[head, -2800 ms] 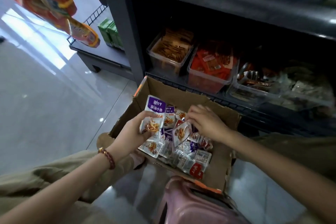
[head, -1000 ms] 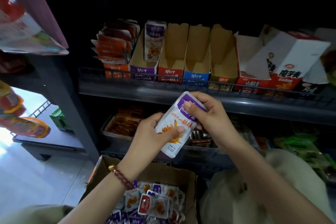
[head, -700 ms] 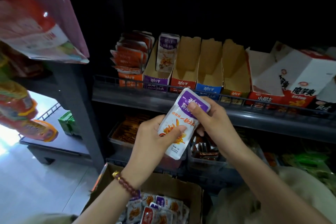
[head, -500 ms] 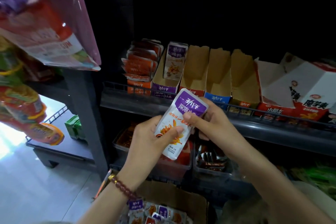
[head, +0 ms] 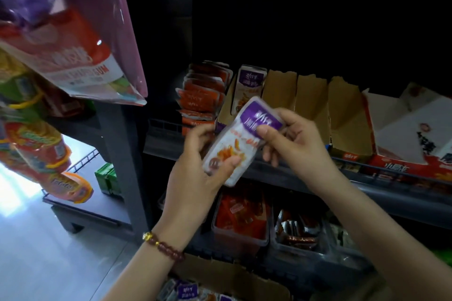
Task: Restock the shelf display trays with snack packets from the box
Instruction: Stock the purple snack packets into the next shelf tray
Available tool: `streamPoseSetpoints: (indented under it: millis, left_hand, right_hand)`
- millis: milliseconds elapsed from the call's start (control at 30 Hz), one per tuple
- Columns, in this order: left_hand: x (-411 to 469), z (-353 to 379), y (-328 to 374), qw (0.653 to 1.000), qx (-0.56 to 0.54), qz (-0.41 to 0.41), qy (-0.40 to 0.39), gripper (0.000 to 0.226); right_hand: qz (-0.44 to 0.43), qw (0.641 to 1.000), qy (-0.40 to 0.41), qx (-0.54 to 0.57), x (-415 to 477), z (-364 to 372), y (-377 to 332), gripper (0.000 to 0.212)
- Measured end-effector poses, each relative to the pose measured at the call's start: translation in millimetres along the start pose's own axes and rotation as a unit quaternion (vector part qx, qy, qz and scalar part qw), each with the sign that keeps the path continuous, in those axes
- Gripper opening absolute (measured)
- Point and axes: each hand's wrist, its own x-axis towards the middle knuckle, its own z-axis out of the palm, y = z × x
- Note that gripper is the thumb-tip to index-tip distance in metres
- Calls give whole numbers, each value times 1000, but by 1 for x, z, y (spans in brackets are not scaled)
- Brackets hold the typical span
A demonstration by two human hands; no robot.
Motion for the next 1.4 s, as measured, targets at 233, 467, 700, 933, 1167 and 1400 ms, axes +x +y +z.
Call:
streamPoseSetpoints:
  millis: [233,467,700,933,1167,1400]
  left_hand:
    - [30,17,-37,912,345,222,32,49]
    - [43,24,-72,880,426,208,-46,65]
    - [50,28,-80,878,436,187,-58,65]
    - [54,27,-82,888,420,178,-63,64]
    - [56,30,-82,903,388,180,-34,45]
    - [58,35,-81,906,381,186,-11,41]
  right_hand:
    - [-155,950,246,-114,57,-25,25,18]
    - [-138,946,200,-213,92,-16,58,30]
    - [-74,934,120,-328,115,-13,63,31]
    - [-44,869,95,-484,133,-5,66,39]
    - [-24,835,163,-524,135,-9,63,36]
    - [-7,814,193,-548,139,-1,60,30]
